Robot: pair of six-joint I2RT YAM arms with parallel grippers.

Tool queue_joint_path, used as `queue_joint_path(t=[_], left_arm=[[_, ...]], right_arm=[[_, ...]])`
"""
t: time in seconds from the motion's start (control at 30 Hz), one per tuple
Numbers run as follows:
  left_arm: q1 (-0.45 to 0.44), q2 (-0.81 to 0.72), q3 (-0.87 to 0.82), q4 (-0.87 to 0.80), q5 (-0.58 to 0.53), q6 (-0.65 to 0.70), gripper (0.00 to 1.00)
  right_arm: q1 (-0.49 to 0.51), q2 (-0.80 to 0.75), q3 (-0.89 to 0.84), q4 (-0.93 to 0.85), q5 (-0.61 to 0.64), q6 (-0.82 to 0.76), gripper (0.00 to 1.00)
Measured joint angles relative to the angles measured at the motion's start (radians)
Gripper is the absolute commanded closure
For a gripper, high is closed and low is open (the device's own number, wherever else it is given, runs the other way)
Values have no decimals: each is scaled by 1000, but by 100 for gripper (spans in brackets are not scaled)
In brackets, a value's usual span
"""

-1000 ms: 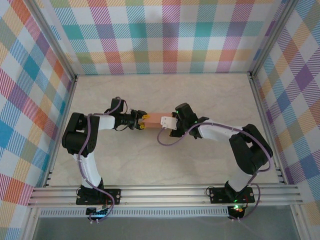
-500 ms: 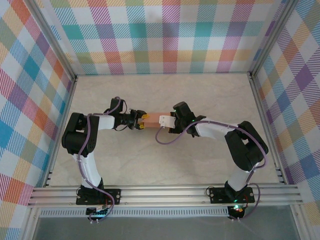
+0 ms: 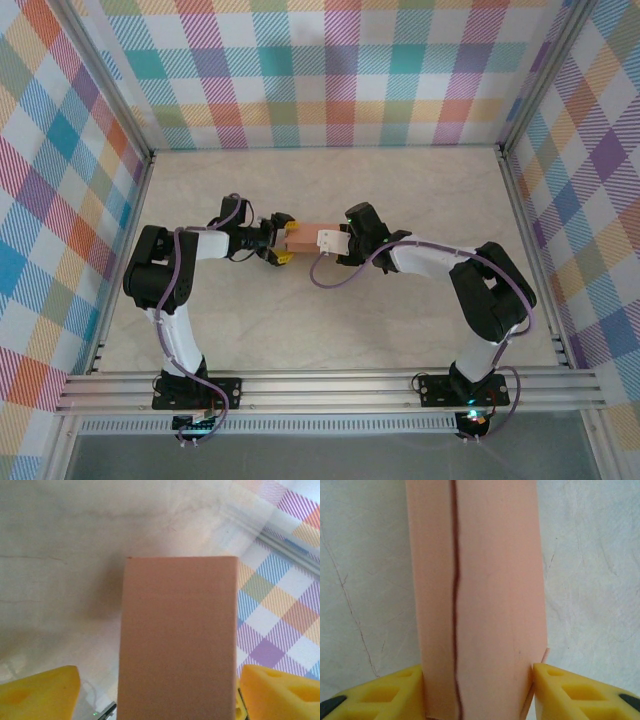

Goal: Fold the paper box

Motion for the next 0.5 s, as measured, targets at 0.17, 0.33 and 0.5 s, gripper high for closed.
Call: queue_joint_path(t=[0.17,0.33,0.5], left_arm=[[5,-101,11,-101,-80,129,0],[13,-240,51,-217,-248,339,0],[15,-329,45,-230,-444,581,0]], right_arm=[[-4,-13,0,-23,-12,15,49],[-13,-52,0,-80,-37,41,49],[-32,-103,0,-162,-87,81,51]])
